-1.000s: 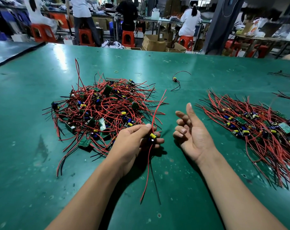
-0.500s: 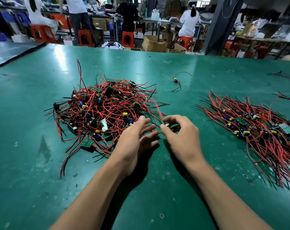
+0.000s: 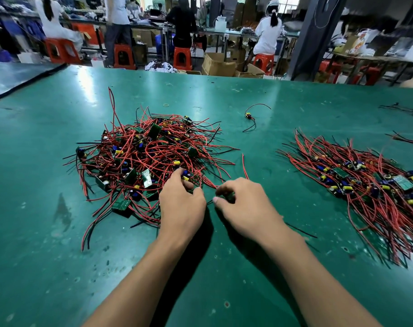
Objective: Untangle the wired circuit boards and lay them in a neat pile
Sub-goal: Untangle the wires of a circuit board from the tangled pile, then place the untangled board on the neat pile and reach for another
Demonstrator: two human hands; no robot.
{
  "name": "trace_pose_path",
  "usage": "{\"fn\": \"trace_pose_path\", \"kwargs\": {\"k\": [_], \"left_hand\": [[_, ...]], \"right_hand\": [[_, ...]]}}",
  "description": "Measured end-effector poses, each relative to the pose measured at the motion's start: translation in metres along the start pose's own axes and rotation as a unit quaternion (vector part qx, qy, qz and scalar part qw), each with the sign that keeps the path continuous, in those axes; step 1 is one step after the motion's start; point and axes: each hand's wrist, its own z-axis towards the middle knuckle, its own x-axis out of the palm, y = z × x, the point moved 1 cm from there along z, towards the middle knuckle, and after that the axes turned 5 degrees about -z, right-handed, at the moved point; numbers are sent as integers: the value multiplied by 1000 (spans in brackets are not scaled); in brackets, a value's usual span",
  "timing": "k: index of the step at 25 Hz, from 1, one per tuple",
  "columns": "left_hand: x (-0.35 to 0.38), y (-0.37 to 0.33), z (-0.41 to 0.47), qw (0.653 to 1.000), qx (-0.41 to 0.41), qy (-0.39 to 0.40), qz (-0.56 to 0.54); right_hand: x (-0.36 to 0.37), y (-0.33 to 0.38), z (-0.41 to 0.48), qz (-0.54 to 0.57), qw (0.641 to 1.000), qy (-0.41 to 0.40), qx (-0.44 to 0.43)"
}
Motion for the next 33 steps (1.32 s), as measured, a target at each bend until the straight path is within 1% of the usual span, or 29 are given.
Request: {"fn": "trace_pose_path", "kwargs": {"k": [1,3,6,8,10,13,15,18,20,22,24,25,26,27,28,29,30,31,33], "left_hand": [[0,0,1,1000,1,1,11],[-2,-1,3,1000,-3,8,25],[-3,0,5,999,-25,20,-2],[-3,-1,4,999,-30,23,-14],[-3,-1,3,1000,-21,17,-6],[-2,2,1,998,27,-2,55],[0,4,0,996,55,-11,73],[2,7,1,994,76,-3,74],[3,7,1,994,85,4,63],[2,6,0,995,96,-8,20],[3,3,-4,988,150,-21,-15],[3,1,-6,981,192,-25,-23],[3,0,-8,972,234,-28,-29],[3,-2,-10,963,267,-28,-36],[4,-3,-12,955,291,-21,-42],[5,-5,-13,950,309,-11,-43],[5,-5,-15,946,323,-4,-39],[5,-5,-15,943,332,-2,-30],[5,-1,-15,943,333,-9,-10]], "right_hand": [[2,-2,0,-25,999,16,13],[-6,-15,2,-47,997,11,66],[-26,-35,5,-74,988,-2,137],[-32,-39,5,-100,983,-3,153],[-28,-33,1,-138,979,-2,147],[-12,-19,-3,-167,980,2,104],[-4,-14,-3,-161,985,-4,70],[5,-16,-2,-101,994,-29,25],[6,-23,1,-85,996,-30,20],[6,-32,4,-87,995,-19,46],[5,-35,7,-84,995,-24,54],[6,-32,7,-53,997,-49,39],[6,-27,6,5,996,-87,20],[6,-21,6,100,988,-118,13],[4,-14,5,222,967,-120,12],[2,-7,4,340,935,-99,14],[1,-3,3,429,900,-73,9],[-1,0,3,472,880,-51,2],[-5,3,2,481,876,-32,6]]}}
